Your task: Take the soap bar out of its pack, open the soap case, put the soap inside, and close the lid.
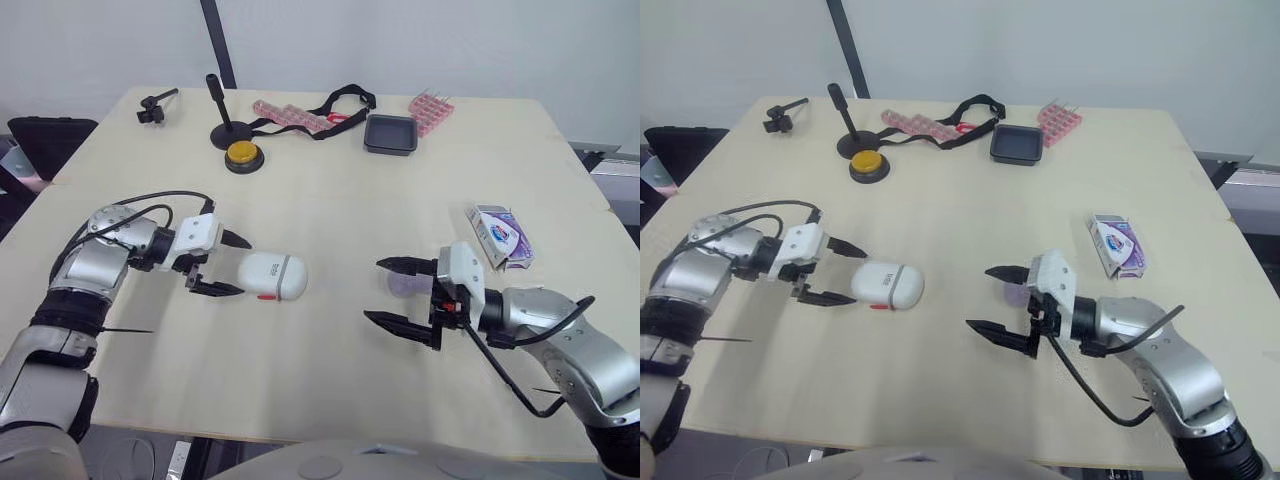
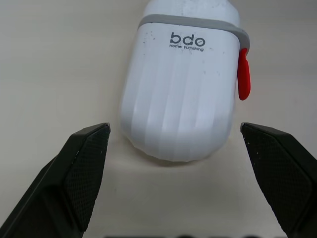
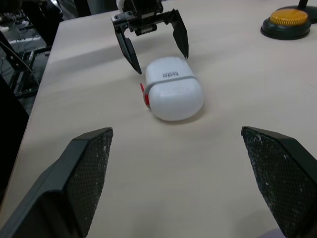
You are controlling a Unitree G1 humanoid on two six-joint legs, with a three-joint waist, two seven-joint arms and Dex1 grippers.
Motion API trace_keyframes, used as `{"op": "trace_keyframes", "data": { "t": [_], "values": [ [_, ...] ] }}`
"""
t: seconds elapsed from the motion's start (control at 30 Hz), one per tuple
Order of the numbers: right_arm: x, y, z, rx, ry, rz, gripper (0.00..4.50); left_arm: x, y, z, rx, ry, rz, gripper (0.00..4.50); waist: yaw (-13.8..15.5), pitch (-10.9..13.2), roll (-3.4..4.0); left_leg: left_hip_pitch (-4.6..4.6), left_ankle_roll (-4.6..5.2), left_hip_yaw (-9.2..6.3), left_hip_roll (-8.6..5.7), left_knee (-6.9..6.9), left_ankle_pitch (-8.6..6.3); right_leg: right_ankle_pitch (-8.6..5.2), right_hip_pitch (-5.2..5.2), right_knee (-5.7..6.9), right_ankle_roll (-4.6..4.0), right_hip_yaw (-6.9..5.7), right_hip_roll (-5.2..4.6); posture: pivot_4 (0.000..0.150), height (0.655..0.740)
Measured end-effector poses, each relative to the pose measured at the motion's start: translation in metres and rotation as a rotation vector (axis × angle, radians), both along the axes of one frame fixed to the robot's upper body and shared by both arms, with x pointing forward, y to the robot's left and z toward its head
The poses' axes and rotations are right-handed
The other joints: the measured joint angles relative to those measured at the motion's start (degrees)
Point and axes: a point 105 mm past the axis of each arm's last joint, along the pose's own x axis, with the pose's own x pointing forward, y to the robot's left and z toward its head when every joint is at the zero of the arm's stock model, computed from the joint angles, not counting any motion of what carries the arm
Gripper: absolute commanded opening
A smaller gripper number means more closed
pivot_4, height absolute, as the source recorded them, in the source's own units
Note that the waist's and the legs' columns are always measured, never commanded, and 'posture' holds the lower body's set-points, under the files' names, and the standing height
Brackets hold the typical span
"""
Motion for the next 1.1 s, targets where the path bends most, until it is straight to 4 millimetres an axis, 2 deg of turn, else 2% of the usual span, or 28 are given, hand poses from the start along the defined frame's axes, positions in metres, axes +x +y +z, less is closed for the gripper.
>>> {"op": "trace_keyframes", "data": {
  "t": [0.13,0.27,0.57,0.83,1.1],
  "values": [
    [-0.001,0.001,-0.003,-0.011,-0.008,-0.005,4.47,0.003,0.0,-0.006,0.035,-0.011,-0.027,4.5,0.0,0.0,0.0,0.0,-0.01,0.0,0.0,0.0,-0.01,0.0,0.0,0.0,0.0,0.01,0.0,0.15,0.7395],
    [0.001,0.003,-0.005,-0.033,-0.018,-0.027,4.47,0.007,-0.01,-0.01,0.024,-0.008,-0.059,4.5,0.2,0.0,-0.01,0.02,-0.01,0.0,0.0,0.0,0.0,0.0,0.0,0.01,0.0,0.0,0.0,0.15,0.7395],
    [0.0,0.009,0.004,-0.052,-0.039,-0.064,4.47,0.018,-0.025,-0.012,0.032,-0.027,-0.114,4.5,0.6,0.0,-0.03,0.03,-0.02,-0.01,0.0,0.0,-0.01,0.01,0.02,0.0,0.01,0.01,0.0,0.15,0.7395],
    [-0.002,0.006,0.002,-0.07,-0.029,-0.101,4.47,0.015,-0.034,-0.016,0.046,-0.005,-0.17,4.5,0.9,0.0,-0.04,0.05,-0.06,-0.01,0.0,-0.02,-0.04,0.01,0.01,0.0,0.01,0.01,0.0,0.15,0.7395],
    [-0.002,0.005,0.0,-0.074,-0.033,-0.117,4.47,0.012,-0.031,-0.015,0.064,0.001,-0.19,4.5,1.2,0.0,-0.05,0.06,-0.08,-0.01,0.0,-0.03,-0.05,0.01,0.01,-0.01,0.01,0.01,0.0,0.15,0.7395]
  ]
}}
